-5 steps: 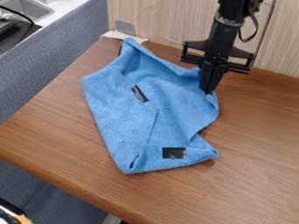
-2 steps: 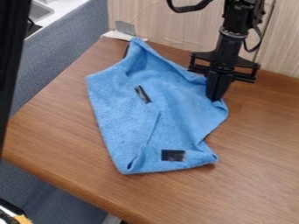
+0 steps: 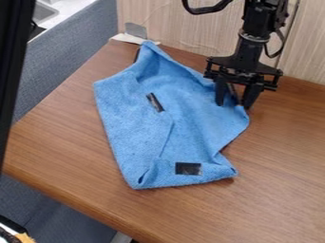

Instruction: Unfolded cloth from top right

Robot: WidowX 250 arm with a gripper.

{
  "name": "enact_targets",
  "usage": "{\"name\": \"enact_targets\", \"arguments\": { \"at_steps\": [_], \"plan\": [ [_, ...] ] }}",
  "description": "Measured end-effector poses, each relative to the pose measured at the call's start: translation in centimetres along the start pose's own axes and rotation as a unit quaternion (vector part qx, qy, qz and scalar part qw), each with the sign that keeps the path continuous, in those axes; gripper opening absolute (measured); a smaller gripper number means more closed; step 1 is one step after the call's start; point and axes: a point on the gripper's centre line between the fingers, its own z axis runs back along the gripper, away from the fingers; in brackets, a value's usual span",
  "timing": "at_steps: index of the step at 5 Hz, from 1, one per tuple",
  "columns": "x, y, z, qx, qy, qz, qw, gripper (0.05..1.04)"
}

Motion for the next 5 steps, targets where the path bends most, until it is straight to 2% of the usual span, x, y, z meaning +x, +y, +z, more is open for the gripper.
{"name": "enact_targets", "arguments": {
  "at_steps": [1, 2, 3, 4, 5],
  "plan": [
    [0.0, 0.2, 0.5, 0.009, 0.003, -0.010, 0.9999, 0.991],
    [0.0, 0.3, 1.1, 0.009, 0.007, -0.024, 0.9996, 1.002],
    [-0.1, 0.3, 4.3, -0.015, -0.022, -0.024, 0.9993, 0.999],
    [-1.0, 1.7, 5.5, -0.020, -0.020, -0.016, 0.9995, 0.999],
    [-2.8, 4.2, 6.8, -0.023, -0.020, 0.018, 0.9994, 0.999]
  ]
}}
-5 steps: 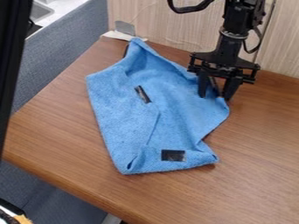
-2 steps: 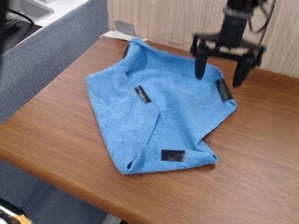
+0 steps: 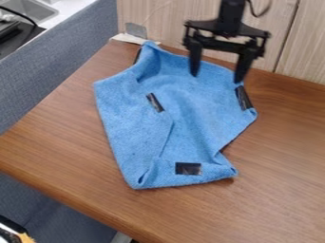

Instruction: Unfolded cloth from top right

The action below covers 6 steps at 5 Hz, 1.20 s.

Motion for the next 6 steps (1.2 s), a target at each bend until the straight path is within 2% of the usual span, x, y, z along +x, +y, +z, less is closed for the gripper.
{"name": "enact_targets", "arguments": {
  "at_steps": [1, 6],
  "plan": [
    [-1.15, 1.69, 0.55, -0.002, -0.016, -0.004, 0.9999, 0.999],
    [-1.19, 1.71, 0.52, -0.002, -0.015, -0.004, 0.9999, 0.999]
  ]
}}
